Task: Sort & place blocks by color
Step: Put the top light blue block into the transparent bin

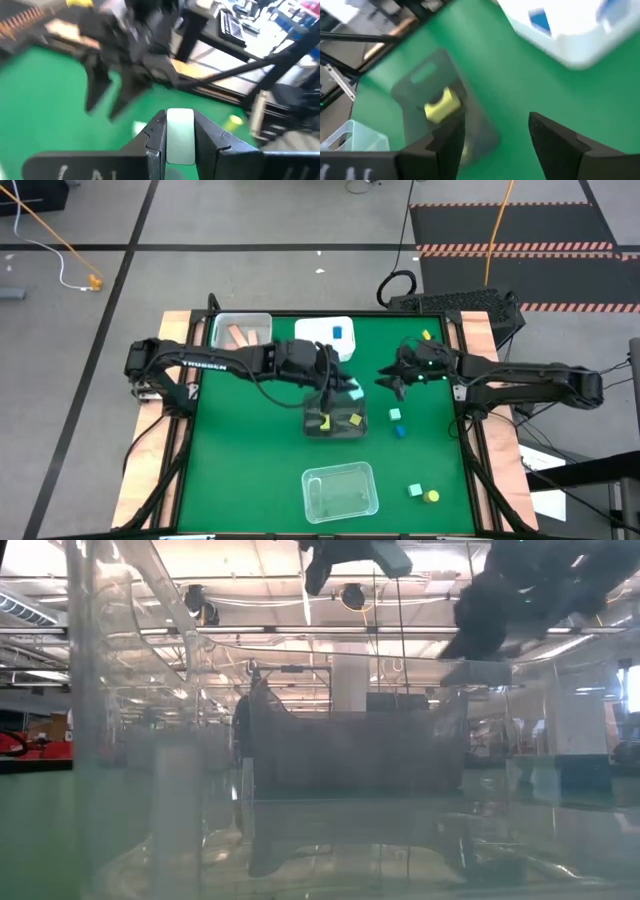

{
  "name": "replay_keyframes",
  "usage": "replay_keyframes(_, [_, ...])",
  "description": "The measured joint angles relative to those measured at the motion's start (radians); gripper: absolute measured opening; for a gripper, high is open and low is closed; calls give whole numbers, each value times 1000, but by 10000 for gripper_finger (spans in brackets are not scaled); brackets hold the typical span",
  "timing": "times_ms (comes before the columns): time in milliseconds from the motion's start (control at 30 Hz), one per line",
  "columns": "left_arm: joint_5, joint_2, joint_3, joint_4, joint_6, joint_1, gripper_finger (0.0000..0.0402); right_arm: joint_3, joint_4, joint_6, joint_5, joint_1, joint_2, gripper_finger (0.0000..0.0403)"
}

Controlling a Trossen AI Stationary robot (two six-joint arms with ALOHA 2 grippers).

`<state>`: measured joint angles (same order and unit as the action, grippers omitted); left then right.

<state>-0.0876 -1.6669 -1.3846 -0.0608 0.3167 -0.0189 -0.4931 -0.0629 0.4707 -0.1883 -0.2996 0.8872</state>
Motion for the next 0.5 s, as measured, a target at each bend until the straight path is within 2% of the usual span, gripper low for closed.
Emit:
replay_keyframes(200, [14,-20,0,-20,233,73,58,0,-254,136,2,60,-87,206])
replay_keyframes(400, [38,-86,-1,-8,494,215,58,0,-392,147,11,223,-106,206])
replay_keyframes(500, [59,-124,0,-10,610,279,58,0,-434,178,52,310,-99,206])
